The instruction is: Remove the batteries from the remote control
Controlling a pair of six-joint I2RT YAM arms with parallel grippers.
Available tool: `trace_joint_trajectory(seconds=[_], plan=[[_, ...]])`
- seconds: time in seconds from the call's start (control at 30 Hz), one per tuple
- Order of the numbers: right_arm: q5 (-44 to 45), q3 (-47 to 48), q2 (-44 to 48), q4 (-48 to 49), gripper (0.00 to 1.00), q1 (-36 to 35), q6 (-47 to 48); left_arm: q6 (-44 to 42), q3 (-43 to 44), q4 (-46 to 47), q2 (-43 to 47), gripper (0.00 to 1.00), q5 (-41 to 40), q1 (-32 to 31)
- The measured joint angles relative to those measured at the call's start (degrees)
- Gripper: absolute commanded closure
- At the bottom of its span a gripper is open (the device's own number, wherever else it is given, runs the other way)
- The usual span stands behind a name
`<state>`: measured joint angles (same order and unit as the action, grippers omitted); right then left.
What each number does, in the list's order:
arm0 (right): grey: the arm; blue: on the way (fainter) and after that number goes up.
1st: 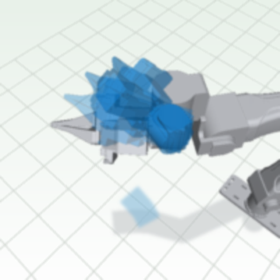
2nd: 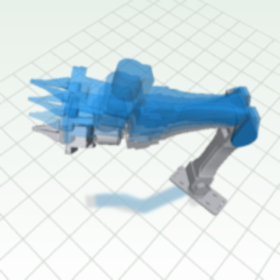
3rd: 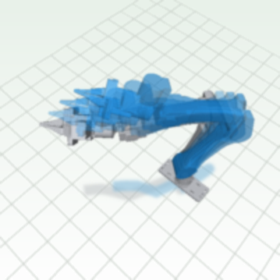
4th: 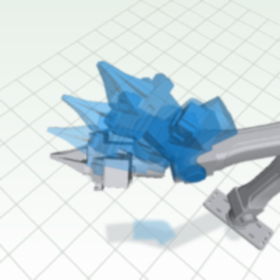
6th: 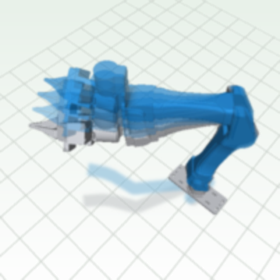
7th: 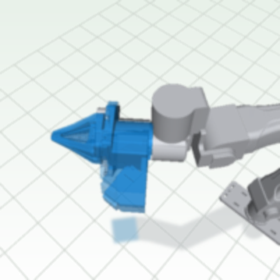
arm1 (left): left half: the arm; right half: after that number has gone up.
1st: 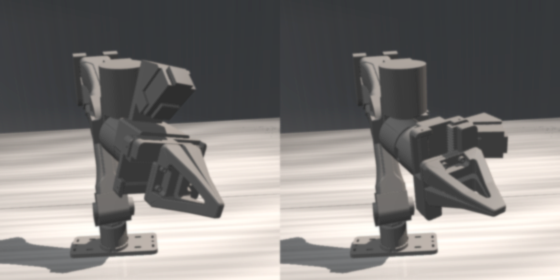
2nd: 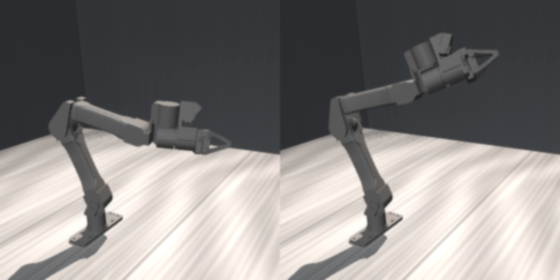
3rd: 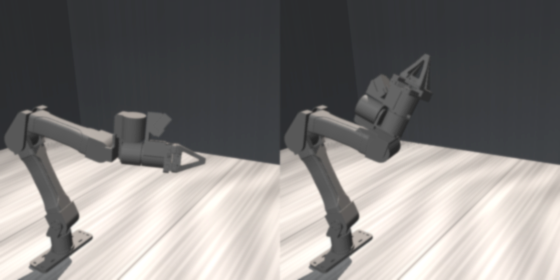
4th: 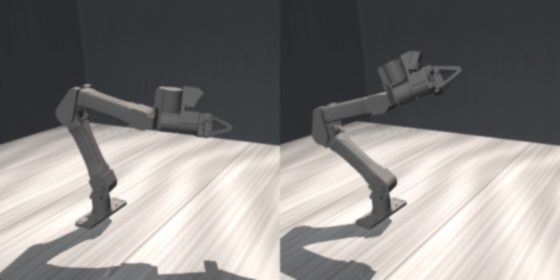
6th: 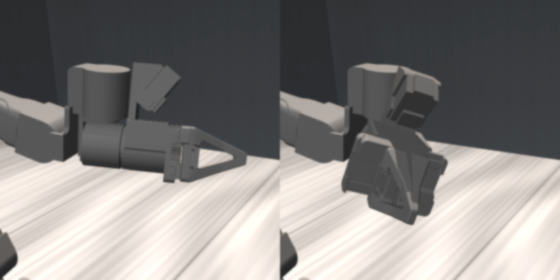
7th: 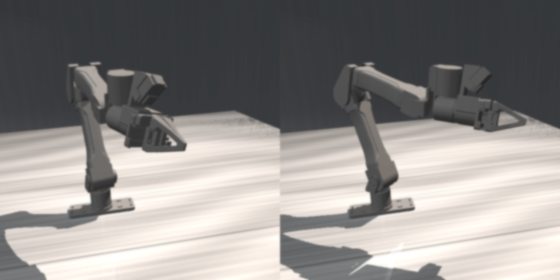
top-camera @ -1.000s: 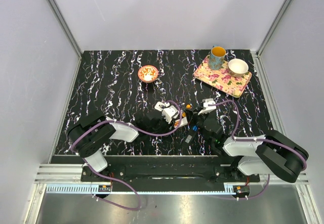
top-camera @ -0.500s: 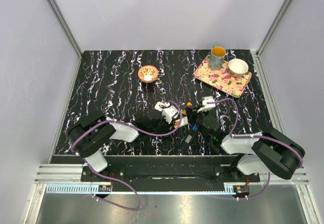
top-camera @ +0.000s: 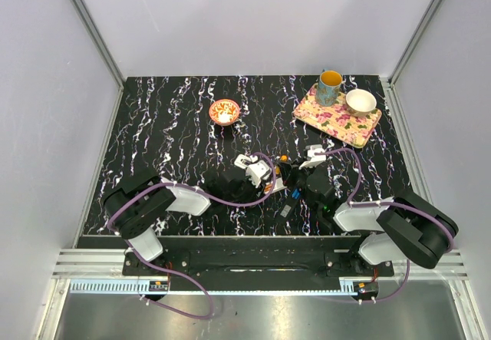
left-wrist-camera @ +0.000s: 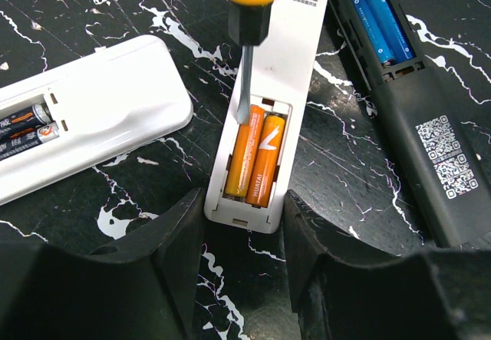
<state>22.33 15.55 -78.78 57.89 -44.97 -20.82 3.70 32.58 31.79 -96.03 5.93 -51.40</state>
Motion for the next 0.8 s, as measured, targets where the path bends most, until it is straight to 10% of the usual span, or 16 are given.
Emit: trace_joint_trajectory(seconds=[0.8], plan=[[3.5,2.1,2.5,-9.0,1.0,2.4,-4.8,0.0,0.1,-0.1,0.0,0.92,0.0,-0.1]])
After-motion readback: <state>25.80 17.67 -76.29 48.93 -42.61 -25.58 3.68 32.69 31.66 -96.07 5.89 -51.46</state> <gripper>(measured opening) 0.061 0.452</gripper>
